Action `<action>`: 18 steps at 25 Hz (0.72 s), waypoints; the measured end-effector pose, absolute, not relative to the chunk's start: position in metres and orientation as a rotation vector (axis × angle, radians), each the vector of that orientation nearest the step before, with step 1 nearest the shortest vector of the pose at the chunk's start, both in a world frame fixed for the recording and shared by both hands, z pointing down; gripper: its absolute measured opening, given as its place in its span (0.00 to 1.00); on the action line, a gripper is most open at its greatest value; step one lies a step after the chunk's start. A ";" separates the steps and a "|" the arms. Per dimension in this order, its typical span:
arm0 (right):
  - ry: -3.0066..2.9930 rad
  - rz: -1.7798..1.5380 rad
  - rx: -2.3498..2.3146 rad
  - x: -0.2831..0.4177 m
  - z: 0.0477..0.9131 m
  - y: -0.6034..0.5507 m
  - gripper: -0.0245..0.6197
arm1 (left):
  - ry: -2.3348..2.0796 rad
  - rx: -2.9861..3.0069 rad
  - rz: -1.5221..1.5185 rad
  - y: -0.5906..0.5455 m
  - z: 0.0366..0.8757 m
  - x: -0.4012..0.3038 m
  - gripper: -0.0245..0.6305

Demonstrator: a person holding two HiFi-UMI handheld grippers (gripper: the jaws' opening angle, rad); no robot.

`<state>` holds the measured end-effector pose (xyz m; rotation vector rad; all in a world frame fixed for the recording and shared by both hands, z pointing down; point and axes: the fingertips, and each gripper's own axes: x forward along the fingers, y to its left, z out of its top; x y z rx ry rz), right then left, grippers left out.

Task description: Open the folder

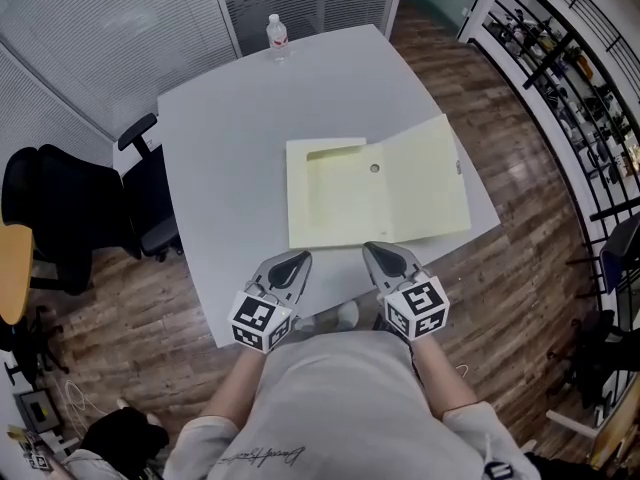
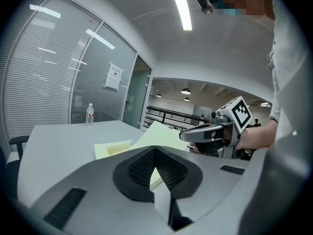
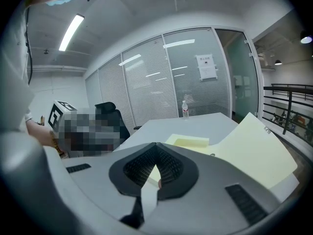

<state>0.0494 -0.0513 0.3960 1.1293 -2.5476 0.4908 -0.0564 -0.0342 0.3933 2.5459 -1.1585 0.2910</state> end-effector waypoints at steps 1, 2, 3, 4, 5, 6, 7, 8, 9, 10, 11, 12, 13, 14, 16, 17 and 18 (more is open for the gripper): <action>-2.548 0.493 1.129 0.049 0.397 -0.051 0.07 | -1.157 2.548 0.290 -0.035 0.393 -0.056 0.05; -2.549 0.496 1.129 0.049 0.397 -0.051 0.07 | -1.156 2.550 0.289 -0.035 0.392 -0.055 0.05; -2.550 0.498 1.130 0.048 0.398 -0.051 0.07 | -1.155 2.552 0.289 -0.035 0.391 -0.055 0.05; -2.550 0.499 1.131 0.048 0.398 -0.051 0.07 | -1.154 2.554 0.290 -0.035 0.391 -0.054 0.05; -2.549 0.500 1.132 0.049 0.399 -0.050 0.07 | -1.152 2.556 0.293 -0.035 0.391 -0.054 0.05; -2.548 0.501 1.132 0.049 0.400 -0.050 0.07 | -1.149 2.557 0.295 -0.035 0.391 -0.053 0.05; -2.547 0.501 1.132 0.049 0.401 -0.050 0.07 | -1.147 2.559 0.296 -0.035 0.390 -0.052 0.05; -2.545 0.499 1.129 0.048 0.401 -0.049 0.07 | -1.146 2.560 0.296 -0.035 0.390 -0.052 0.05; -2.544 0.494 1.125 0.048 0.402 -0.049 0.07 | -1.146 2.561 0.294 -0.035 0.389 -0.051 0.05; -2.543 0.488 1.120 0.048 0.402 -0.048 0.07 | -1.146 2.561 0.293 -0.035 0.389 -0.051 0.05; -2.543 0.482 1.115 0.048 0.402 -0.047 0.07 | -1.146 2.561 0.292 -0.034 0.389 -0.050 0.05; -2.545 0.481 1.112 0.048 0.402 -0.046 0.07 | -1.147 2.561 0.290 -0.034 0.389 -0.049 0.05; -2.547 0.482 1.111 0.048 0.402 -0.046 0.07 | -1.147 2.561 0.288 -0.034 0.389 -0.049 0.05; -2.549 0.485 1.111 0.048 0.402 -0.046 0.07 | -1.147 2.561 0.287 -0.034 0.389 -0.048 0.05; -2.552 0.485 1.111 0.049 0.401 -0.046 0.07 | -1.150 2.561 0.285 -0.035 0.388 -0.047 0.05; -2.554 0.485 1.109 0.049 0.400 -0.046 0.07 | -1.151 2.560 0.283 -0.035 0.387 -0.047 0.05; -2.556 0.484 1.108 0.049 0.400 -0.046 0.07 | -1.151 2.560 0.280 -0.036 0.387 -0.046 0.05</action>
